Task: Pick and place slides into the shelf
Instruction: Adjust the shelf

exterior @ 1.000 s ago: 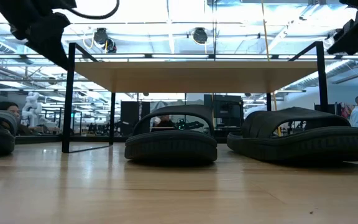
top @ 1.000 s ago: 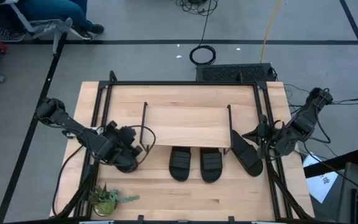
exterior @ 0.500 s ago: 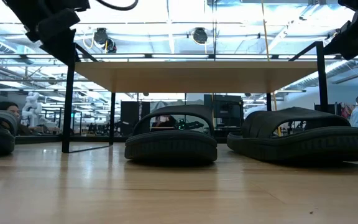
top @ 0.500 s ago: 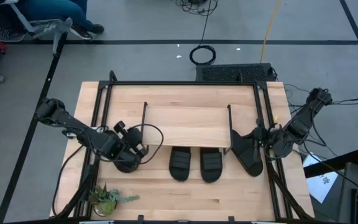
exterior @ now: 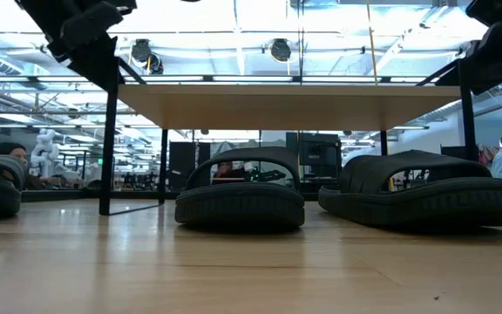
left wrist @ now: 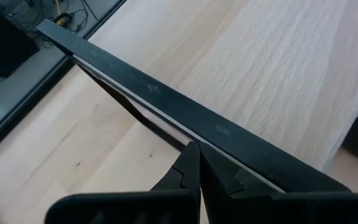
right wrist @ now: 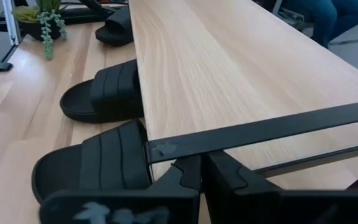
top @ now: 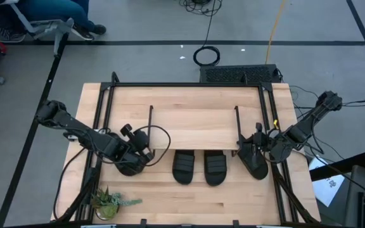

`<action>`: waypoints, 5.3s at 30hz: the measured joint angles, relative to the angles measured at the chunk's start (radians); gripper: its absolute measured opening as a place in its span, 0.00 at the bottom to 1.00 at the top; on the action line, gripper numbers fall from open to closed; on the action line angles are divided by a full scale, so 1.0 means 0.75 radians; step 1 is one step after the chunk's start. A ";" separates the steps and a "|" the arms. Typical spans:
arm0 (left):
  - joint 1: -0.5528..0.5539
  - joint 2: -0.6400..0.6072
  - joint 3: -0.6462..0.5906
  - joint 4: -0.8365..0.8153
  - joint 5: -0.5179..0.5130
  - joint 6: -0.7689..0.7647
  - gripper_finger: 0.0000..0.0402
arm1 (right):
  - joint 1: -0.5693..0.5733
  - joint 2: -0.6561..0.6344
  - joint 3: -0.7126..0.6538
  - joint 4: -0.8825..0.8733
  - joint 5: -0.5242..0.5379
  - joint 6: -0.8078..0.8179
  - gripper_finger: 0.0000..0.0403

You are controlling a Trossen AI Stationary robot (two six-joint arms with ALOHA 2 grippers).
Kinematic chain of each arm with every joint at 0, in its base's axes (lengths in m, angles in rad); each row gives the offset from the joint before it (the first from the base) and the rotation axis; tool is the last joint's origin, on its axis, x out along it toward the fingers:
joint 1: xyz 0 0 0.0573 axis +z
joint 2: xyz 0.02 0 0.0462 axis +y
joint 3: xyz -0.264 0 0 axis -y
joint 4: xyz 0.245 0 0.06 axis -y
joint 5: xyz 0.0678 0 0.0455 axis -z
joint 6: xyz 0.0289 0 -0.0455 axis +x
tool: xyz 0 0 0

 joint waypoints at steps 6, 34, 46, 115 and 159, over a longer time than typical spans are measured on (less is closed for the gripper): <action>-0.018 0.015 0.001 0.003 0.006 -0.023 0.00 | -0.005 0.000 -0.001 0.026 -0.057 0.001 0.00; -0.190 0.097 0.001 0.126 0.120 -0.017 0.00 | -0.070 0.115 -0.002 0.194 -0.243 -0.029 0.00; -0.191 0.096 0.004 0.032 0.103 -0.085 0.00 | -0.097 0.162 0.002 0.224 -0.241 -0.024 0.00; -0.266 0.091 0.005 -0.016 0.004 -0.006 0.00 | 0.036 0.253 0.002 0.079 0.355 0.046 0.00; -0.509 0.092 0.004 -0.804 -0.475 -0.824 0.00 | -0.093 -0.008 0.918 -1.296 0.204 0.129 0.00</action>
